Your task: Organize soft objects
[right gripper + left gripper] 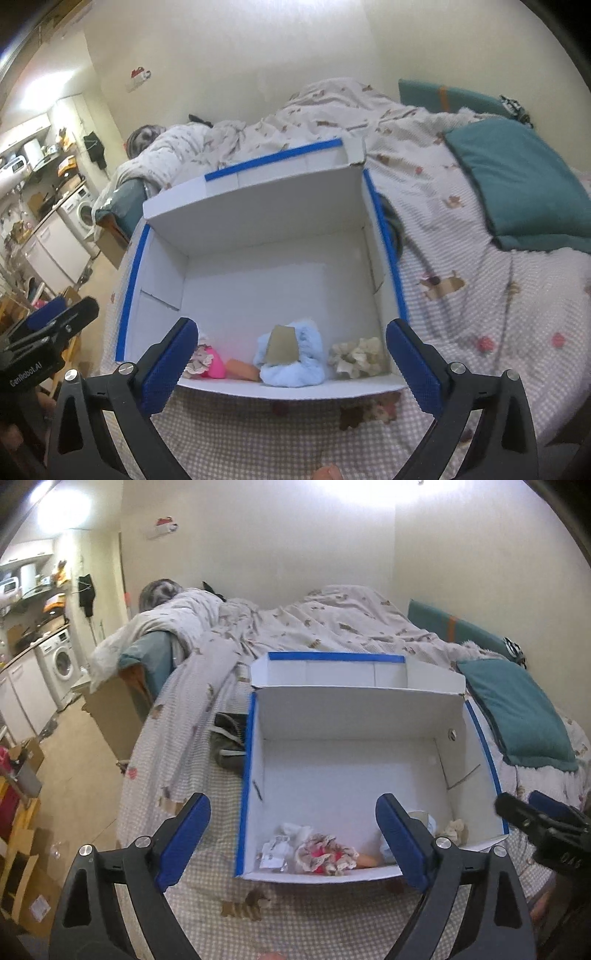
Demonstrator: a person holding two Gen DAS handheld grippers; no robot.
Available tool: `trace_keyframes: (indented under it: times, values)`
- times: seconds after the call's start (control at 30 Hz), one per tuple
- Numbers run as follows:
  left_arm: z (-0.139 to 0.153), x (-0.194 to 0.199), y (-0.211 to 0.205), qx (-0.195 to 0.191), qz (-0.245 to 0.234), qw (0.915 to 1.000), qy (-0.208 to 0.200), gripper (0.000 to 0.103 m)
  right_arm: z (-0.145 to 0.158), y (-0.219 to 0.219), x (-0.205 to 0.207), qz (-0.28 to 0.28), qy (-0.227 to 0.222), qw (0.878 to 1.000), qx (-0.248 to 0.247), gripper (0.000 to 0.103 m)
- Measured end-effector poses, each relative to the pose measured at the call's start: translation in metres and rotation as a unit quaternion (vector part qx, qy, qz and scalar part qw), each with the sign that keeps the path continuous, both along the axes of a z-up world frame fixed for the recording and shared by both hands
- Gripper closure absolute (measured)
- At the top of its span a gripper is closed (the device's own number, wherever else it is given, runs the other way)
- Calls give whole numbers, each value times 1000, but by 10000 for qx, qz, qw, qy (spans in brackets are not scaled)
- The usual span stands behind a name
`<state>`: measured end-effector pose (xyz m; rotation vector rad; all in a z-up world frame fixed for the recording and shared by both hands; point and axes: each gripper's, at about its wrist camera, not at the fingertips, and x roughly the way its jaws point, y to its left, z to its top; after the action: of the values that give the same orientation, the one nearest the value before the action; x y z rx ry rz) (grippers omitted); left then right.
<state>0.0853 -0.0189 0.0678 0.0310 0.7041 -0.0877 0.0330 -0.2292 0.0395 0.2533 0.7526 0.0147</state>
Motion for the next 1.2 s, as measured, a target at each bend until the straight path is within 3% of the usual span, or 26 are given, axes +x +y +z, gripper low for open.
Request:
trace_keyframes:
  times: [0.17, 0.3, 0.63, 0.87, 0.9, 1.2]
  values:
    - [2, -20, 16, -222, 194, 9996, -18, 7, 14, -1, -20, -35, -154, 9999, 51, 0]
    - [-1, -41, 23, -294, 219, 9993, 2, 7, 19, 6, -36, 34, -295, 9994, -195, 0]
    - [-11, -81, 29, -432, 295, 9986, 58, 7, 4, 14, -74, 2, -578, 9967, -563, 0]
    - [-19, -91, 19, -272, 224, 9994, -3, 6, 5, 29, -89, 203, -832, 9931, -799, 0]
    - [-21, -92, 19, -300, 202, 9993, -30, 3, 4, 31, -89, 216, -848, 9925, -853, 0]
    - [-25, -84, 31, -549, 397, 9977, 19, 0, -6, 27, -80, 112, -628, 9958, -658, 0]
